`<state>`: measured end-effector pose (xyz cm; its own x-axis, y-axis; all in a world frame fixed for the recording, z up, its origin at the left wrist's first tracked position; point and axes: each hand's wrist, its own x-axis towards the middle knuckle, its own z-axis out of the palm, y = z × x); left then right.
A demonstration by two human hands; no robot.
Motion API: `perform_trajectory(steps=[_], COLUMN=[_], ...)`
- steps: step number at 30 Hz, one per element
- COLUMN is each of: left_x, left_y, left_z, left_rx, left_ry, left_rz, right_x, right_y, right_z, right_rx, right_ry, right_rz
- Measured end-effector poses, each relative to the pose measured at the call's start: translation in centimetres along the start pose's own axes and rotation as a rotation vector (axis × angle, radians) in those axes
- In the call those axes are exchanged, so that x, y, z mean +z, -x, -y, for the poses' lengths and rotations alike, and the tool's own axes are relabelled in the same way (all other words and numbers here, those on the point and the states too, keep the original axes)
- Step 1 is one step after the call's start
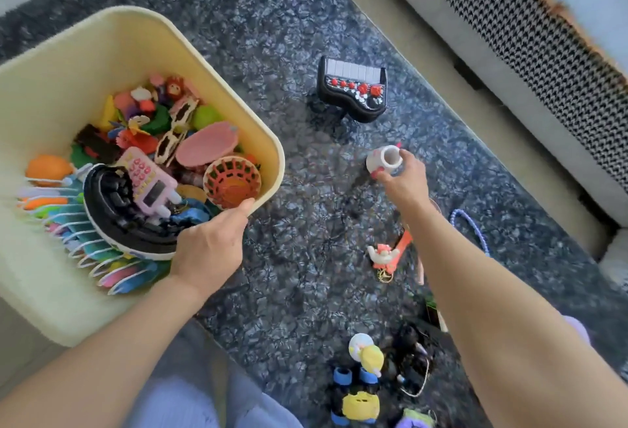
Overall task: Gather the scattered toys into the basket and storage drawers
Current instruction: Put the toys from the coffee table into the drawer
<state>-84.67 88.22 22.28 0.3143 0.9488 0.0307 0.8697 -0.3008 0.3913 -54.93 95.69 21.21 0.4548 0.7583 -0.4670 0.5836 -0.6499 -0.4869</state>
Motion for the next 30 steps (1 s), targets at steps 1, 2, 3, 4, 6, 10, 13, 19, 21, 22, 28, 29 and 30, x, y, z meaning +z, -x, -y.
perform_trajectory(steps=[1, 2, 3, 4, 6, 10, 13, 19, 21, 22, 28, 29, 30], left_x=[0.0, 0.0, 0.2, 0.2, 0.4, 0.6, 0.7, 0.4, 0.0, -0.2, -1.1, -1.2, -1.2], left_y=[0.1, 0.1, 0.1, 0.1, 0.1, 0.3, 0.3, 0.3, 0.2, 0.2, 0.2, 0.2, 0.3], left_z=[0.0, 0.1, 0.1, 0.1, 0.2, 0.4, 0.5, 0.4, 0.5, 0.6, 0.5, 0.6, 0.8], left_rx=[0.003, 0.006, 0.014, 0.020, 0.026, 0.038, 0.047, 0.029, 0.027, 0.023, -0.057, -0.077, -0.080], left_ry=[-0.004, -0.014, -0.027, -0.034, -0.035, -0.049, -0.030, 0.014, 0.069, 0.091, 0.087, 0.110, 0.150], left_rz=[-0.015, -0.024, -0.032, -0.037, -0.041, -0.065, -0.078, -0.076, -0.076, -0.067, 0.187, 0.241, 0.270], right_x=[0.1, 0.4, 0.7, 0.9, 1.4, 2.4, 3.5, 4.6, 4.3, 4.0, 4.1, 5.1, 6.4], right_y=[-0.5, -1.2, -1.8, -2.2, -2.4, -1.3, -0.3, 2.2, 4.5, 5.9, 12.1, 12.3, 12.2], right_z=[0.0, -0.2, -0.2, -0.2, -0.1, -0.1, 0.0, 1.2, 2.7, 3.8, 13.9, 15.5, 16.9], right_rx=[-0.012, -0.021, -0.023, -0.027, -0.033, -0.075, -0.086, -0.066, -0.091, -0.153, -0.662, -0.734, -0.779], right_ry=[0.043, 0.066, 0.077, 0.087, 0.105, 0.266, 0.296, 0.417, 0.218, 0.065, 0.001, 0.094, 0.160], right_rz=[0.030, 0.060, 0.085, 0.097, 0.093, 0.060, 0.069, 0.080, -0.037, -0.105, 0.025, 0.075, 0.117])
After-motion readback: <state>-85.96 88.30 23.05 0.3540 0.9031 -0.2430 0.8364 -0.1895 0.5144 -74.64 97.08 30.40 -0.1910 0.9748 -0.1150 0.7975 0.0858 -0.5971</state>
